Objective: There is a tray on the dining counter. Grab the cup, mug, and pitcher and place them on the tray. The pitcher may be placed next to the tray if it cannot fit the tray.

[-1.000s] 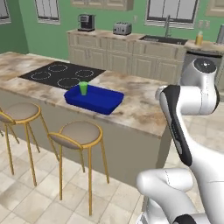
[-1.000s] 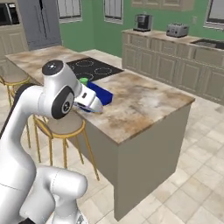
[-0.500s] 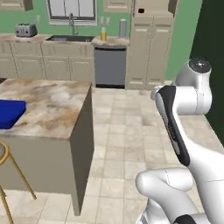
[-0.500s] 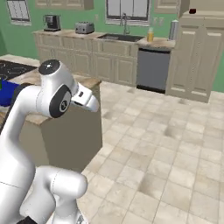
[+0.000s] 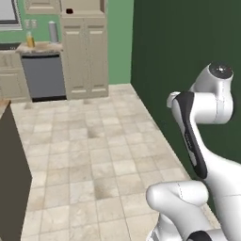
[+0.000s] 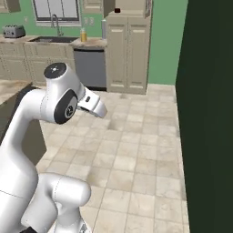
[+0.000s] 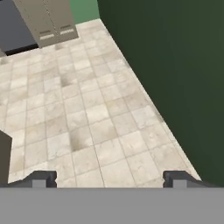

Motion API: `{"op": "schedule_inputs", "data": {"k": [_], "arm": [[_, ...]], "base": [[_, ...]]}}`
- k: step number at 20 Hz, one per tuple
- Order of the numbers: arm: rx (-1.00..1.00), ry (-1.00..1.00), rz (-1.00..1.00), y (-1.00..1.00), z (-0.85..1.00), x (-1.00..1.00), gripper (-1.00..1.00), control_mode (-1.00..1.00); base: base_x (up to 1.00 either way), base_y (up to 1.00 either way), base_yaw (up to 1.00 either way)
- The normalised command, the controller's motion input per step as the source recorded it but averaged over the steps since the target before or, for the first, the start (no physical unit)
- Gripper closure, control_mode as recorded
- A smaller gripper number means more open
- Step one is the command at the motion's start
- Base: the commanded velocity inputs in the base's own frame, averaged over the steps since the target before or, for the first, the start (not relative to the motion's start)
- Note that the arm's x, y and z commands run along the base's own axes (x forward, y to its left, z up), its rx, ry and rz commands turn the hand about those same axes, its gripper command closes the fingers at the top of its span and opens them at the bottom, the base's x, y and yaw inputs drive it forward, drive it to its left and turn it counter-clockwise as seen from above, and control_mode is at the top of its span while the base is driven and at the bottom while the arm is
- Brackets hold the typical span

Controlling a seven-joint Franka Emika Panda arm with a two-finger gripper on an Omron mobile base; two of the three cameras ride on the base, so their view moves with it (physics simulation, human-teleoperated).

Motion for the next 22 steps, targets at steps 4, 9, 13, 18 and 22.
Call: {"op": "schedule_inputs", "data": {"k": [4, 9, 13, 18, 22], "arm": [[0.00, 0.00, 0.00, 0.00, 0.00, 0.00, -1.00, 1.00], [0.00, 0.00, 0.00, 0.00, 0.00, 0.00, -1.00, 1.00], [0.00, 0.00, 0.00, 0.00, 0.00, 0.00, -1.00, 1.00], [0.00, 0.00, 0.00, 0.00, 0.00, 0.00, -1.00, 1.00], [0.00, 0.00, 0.00, 0.00, 0.00, 0.00, -1.00, 1.00]], "base": [[0.79, -0.50, -0.08], [1.00, -0.29, 0.00], [1.00, -0.04, 0.00], [1.00, 0.00, 0.00], [1.00, 0.08, 0.00]]}}
